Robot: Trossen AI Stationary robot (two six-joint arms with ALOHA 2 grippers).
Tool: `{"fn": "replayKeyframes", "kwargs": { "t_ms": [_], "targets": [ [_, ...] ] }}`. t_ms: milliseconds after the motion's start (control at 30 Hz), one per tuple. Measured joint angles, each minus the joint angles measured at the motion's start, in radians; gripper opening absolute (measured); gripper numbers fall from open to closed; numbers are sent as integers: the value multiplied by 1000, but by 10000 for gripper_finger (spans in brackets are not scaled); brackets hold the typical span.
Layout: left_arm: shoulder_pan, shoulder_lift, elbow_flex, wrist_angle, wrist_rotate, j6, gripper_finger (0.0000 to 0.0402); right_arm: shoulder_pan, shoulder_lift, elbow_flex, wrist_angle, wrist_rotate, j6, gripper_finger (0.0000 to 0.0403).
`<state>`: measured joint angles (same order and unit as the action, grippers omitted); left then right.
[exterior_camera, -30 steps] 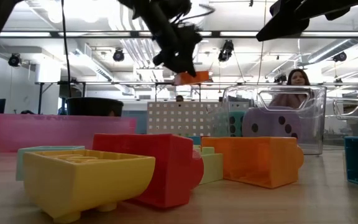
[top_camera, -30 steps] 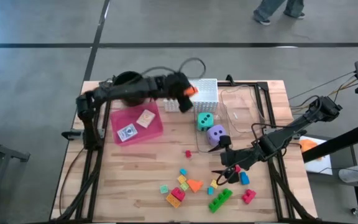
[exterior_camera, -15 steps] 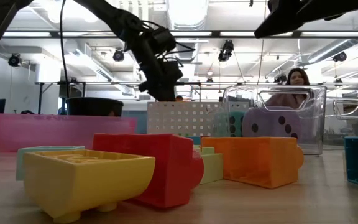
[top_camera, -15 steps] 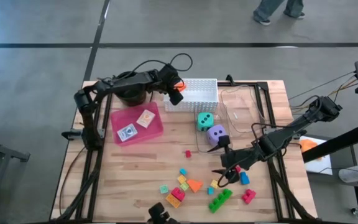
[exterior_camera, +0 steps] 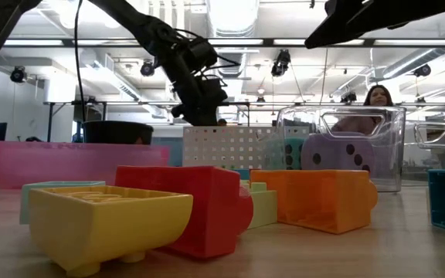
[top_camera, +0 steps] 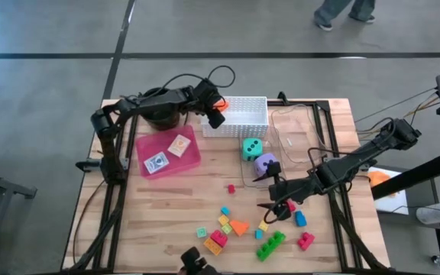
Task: Pick & Place Toys
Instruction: Put the top big orange game piece into the white bin
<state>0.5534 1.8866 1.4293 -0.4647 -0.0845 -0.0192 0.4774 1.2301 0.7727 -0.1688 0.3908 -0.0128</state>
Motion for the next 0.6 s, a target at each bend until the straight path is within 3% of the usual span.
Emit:
{"fn": "replayKeyframes", "kwargs": {
  "t_ms": [467,600],
  "targets": [
    [0,0,-53,33,13,11,189,0,0,0,2,-1,-73,400],
    [1,1,-56,35,32,16,207,0,0,0,2,-1,-74,400]
  ]
}}
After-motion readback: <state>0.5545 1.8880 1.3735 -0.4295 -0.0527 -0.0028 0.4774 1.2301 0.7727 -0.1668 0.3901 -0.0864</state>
